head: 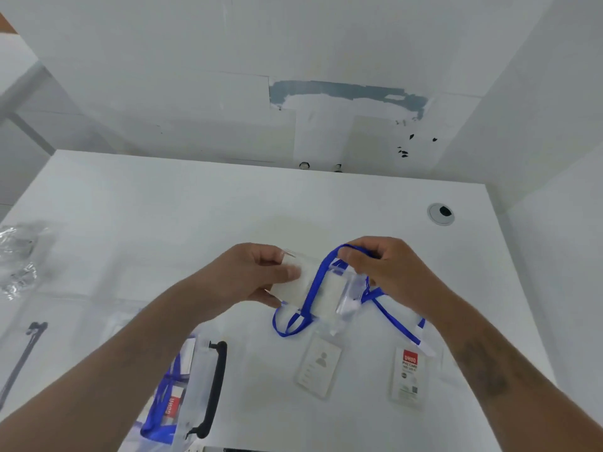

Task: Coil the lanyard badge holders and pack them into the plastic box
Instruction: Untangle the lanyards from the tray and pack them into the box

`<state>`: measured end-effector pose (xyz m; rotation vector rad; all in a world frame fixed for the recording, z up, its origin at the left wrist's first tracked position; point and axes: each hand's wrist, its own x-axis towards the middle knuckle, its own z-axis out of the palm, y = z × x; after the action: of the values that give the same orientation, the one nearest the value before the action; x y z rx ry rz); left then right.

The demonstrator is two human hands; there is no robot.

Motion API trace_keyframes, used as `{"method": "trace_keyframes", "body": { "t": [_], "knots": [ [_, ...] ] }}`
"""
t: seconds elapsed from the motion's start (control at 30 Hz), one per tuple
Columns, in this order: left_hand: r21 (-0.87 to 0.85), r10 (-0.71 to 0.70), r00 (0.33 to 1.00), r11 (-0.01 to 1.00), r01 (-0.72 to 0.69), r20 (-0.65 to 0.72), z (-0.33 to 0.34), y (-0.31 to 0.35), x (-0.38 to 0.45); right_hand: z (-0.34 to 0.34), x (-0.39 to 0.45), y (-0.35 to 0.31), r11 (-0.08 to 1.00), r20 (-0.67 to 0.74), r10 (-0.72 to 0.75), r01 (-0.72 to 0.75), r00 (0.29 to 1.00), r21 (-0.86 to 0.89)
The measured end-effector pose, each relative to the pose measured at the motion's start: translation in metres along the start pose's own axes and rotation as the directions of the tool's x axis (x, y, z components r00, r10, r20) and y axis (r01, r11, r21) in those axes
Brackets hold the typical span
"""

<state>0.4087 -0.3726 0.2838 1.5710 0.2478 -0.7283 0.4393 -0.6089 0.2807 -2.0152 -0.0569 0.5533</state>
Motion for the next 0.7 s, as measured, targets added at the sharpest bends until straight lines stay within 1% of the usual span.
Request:
{"method": "trace_keyframes", "body": {
  "t": [0.03,0.07,0.1,0.13,0.17,0.23,0.3,0.37,0.47,0.53,0.57,0.63,0.7],
  "knots": [
    [-0.143,-0.009,1.0,0.99,0.011,0.015,-0.001,0.001,-0.003,0.008,-0.001,0.005,0.998,0.003,0.055,-0.055,0.998,0.043],
    [-0.269,-0.003,1.0,0.963,0.002,-0.006,-0.001,0.001,-0.006,0.018,-0.004,0.008,0.995,0.008,0.092,-0.093,0.996,0.048],
    [-0.364,-0.006,0.998,0.931,-0.016,-0.06,-0.001,0.001,-0.006,0.029,-0.009,0.011,0.994,0.026,0.105,-0.105,0.994,0.011],
    [-0.419,-0.018,0.991,0.907,-0.04,-0.134,-0.001,-0.001,-0.005,0.041,-0.017,0.011,0.995,0.061,0.089,-0.086,0.994,-0.052],
    [-0.431,-0.035,0.977,0.9,-0.062,-0.212,-0.002,-0.003,-0.004,0.053,-0.025,0.009,0.992,0.113,0.061,-0.047,0.992,-0.117],
    [-0.37,-0.056,0.935,0.926,-0.082,-0.349,-0.002,-0.01,-0.003,0.073,-0.042,-0.002,0.972,0.227,0.047,0.008,0.973,-0.234],
    [-0.235,-0.036,0.89,0.969,-0.081,-0.455,-0.002,-0.019,-0.004,0.084,-0.053,-0.017,0.942,0.31,0.061,0.049,0.949,-0.332],
    [-0.073,0.043,0.861,0.993,-0.093,-0.507,-0.006,-0.027,-0.009,0.085,-0.056,-0.032,0.909,0.313,0.048,0.088,0.949,-0.408],
    [0.14,0.139,0.858,0.987,-0.079,-0.494,-0.018,-0.036,-0.02,0.073,-0.049,-0.051,0.847,0.261,-0.007,0.145,0.965,-0.512],
    [0.225,0.143,0.881,0.974,-0.043,-0.451,-0.029,-0.04,-0.03,0.065,-0.039,-0.064,0.865,0.206,-0.035,0.132,0.978,-0.485],
    [0.24,0.132,0.905,0.97,-0.034,-0.404,-0.034,-0.04,-0.036,0.061,-0.033,-0.068,0.882,0.172,-0.064,0.136,0.983,-0.45],
    [0.212,0.08,0.958,0.977,-0.02,-0.275,-0.046,-0.039,-0.052,0.06,-0.021,-0.077,0.922,0.125,-0.126,0.163,0.984,-0.352],
    [0.084,0.008,0.989,0.996,0.005,-0.15,-0.053,-0.035,-0.065,0.06,-0.009,-0.078,0.966,0.085,-0.156,0.17,0.984,-0.197]
  ]
}}
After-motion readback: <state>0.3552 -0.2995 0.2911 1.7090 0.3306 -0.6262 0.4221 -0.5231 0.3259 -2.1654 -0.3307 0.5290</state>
